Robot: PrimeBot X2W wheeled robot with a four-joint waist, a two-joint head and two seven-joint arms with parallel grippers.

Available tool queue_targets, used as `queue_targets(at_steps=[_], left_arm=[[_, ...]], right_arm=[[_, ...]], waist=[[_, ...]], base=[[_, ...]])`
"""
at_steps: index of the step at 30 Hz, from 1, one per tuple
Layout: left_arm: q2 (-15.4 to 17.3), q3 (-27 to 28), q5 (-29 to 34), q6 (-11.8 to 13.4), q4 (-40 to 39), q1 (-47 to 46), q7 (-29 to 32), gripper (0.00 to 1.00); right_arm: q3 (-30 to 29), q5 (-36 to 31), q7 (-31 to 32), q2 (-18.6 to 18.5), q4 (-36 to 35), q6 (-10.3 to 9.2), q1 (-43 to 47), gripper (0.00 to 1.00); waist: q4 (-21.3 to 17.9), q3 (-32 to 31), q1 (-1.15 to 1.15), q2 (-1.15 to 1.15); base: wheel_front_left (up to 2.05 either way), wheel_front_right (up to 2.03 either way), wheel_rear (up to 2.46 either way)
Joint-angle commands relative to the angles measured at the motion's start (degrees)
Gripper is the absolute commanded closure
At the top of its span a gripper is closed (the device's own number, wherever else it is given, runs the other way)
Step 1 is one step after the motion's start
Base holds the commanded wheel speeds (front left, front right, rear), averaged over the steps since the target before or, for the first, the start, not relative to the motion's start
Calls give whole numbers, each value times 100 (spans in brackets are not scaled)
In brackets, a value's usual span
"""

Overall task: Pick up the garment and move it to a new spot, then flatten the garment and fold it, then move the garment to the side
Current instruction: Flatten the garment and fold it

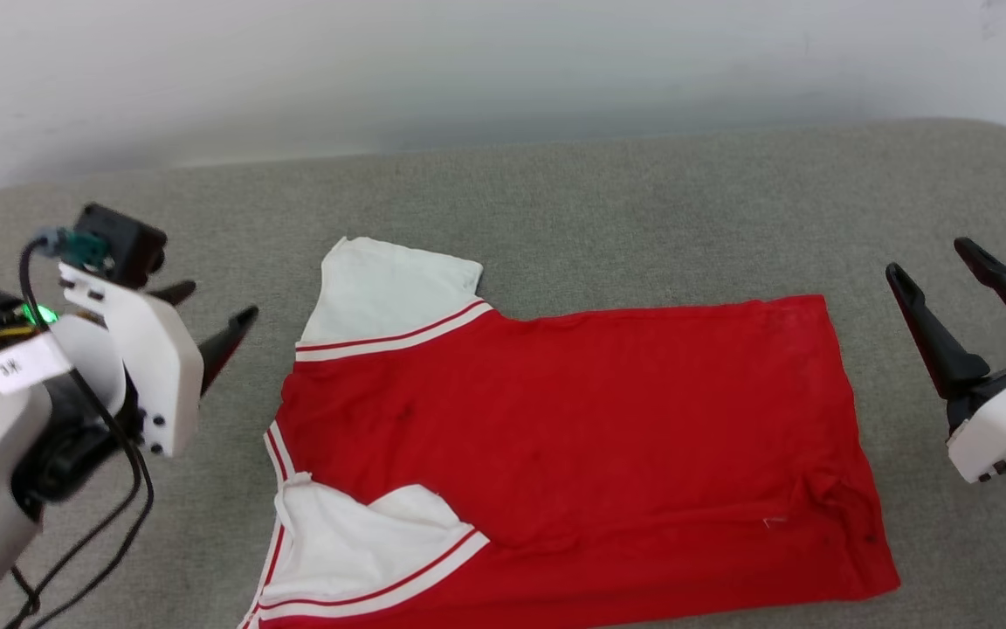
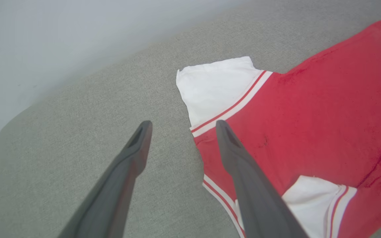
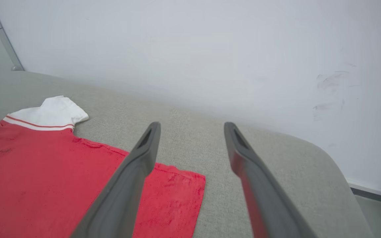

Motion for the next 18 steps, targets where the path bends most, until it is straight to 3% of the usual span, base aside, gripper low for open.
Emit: queue_targets(at_steps=[1,8,18], left_arm=[[-57,54,50,18,86,-241,13,0],[-382,122,206,-169,735,-1574,654,0],[-679,-107,-49,-509,1849,-3068,2512,0]], right_arm=[[-205,-193,-173,188,-166,-2,131,0],[-1169,-1076,-547,1144,-1239,-3,567,0],[-1136,-1521,-400,1728,-2019,-3,557,0]], waist=[[-137,240,0,0],[-405,998,0,0],[-877,2056,0,0]], base=[[0,0,0],[0,0,0],[0,0,0]])
